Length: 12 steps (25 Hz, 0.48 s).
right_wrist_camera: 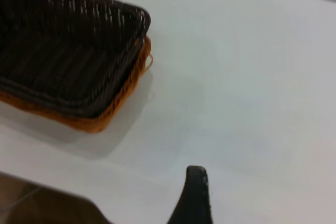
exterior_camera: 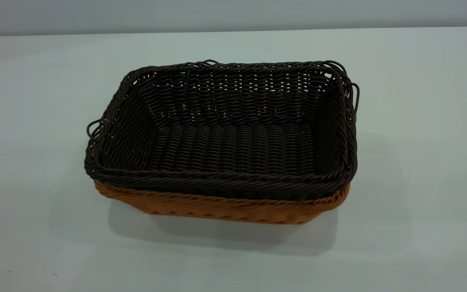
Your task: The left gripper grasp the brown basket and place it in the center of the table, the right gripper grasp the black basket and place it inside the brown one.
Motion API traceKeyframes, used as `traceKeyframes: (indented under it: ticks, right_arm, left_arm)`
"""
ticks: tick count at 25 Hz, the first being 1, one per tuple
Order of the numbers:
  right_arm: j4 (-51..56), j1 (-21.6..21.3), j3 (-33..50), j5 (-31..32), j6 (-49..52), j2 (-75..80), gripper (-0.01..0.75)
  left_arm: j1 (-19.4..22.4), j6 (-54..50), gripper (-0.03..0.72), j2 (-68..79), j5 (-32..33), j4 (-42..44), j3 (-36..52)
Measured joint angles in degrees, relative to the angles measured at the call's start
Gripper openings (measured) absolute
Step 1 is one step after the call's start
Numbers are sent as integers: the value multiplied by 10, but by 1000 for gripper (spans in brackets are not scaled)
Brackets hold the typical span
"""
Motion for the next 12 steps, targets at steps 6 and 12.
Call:
traceKeyframes:
  ticks: [6,12]
  right_arm:
    - [3,0,24,-4,-4,-38,584]
    - [7,0,24,-4,-5,-63,584]
  left_arm:
    - [0,0,563,-6,0,0,18]
    - [0,0,563,-6,0,20,31]
